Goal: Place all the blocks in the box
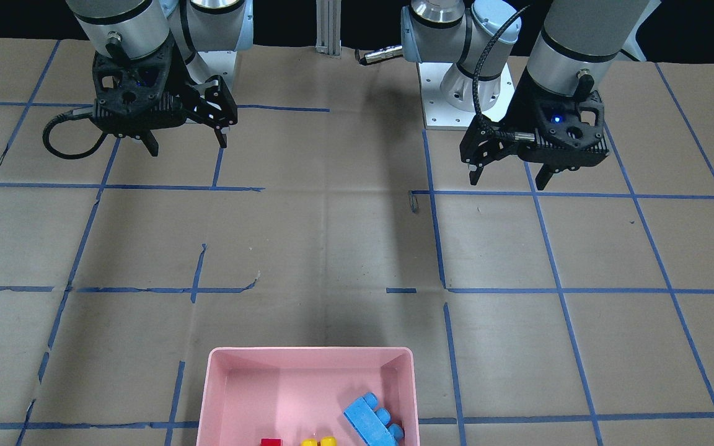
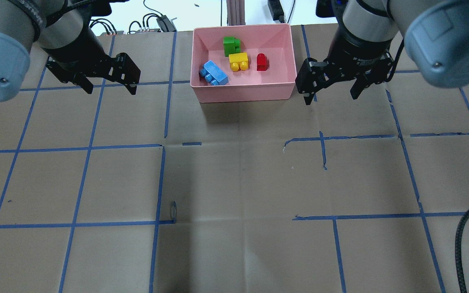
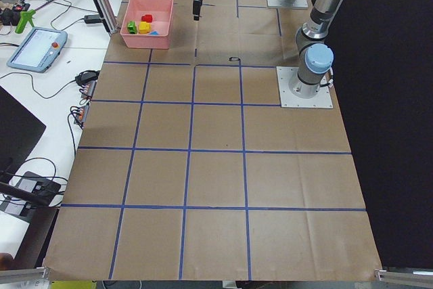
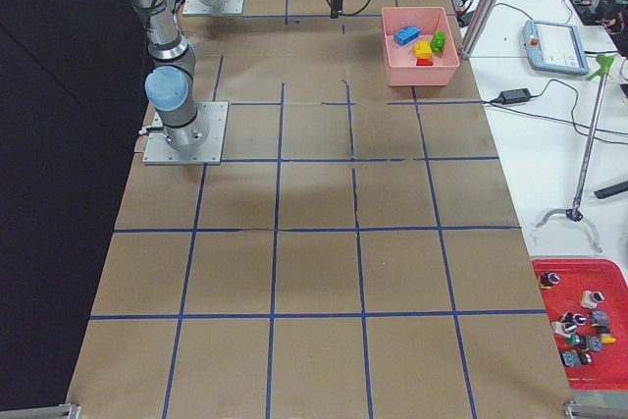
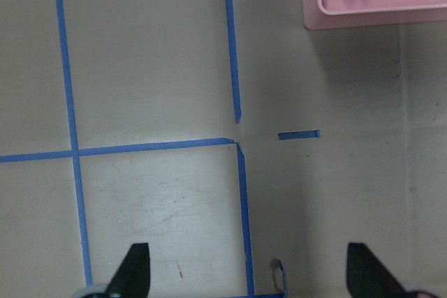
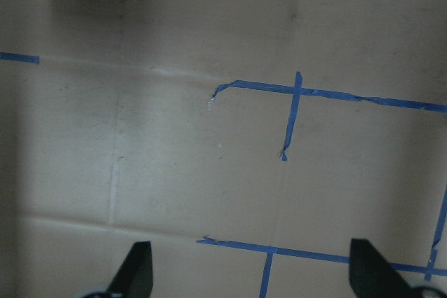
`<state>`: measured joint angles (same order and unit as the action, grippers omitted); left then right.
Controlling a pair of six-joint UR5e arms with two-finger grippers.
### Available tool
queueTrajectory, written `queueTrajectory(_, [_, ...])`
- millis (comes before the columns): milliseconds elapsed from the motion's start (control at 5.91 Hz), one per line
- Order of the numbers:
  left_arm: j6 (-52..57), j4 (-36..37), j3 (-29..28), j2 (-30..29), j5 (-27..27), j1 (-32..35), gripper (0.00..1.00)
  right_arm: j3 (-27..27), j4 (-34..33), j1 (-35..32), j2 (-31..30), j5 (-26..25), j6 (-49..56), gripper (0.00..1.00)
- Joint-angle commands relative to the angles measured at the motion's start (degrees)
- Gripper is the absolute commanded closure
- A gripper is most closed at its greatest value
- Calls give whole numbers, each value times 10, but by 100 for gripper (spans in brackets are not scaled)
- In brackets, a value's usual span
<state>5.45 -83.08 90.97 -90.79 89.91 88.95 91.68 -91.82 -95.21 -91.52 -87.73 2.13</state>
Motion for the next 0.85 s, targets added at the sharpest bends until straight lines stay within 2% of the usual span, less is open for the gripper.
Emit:
queueTrajectory(0, [0,0,0,0,0,0,0,24,-29,5,-13,-41,-3,0])
queueTrajectory(677, [0,-1,1,0,0,0,0,26,-28,6,-9,-31,-5,0])
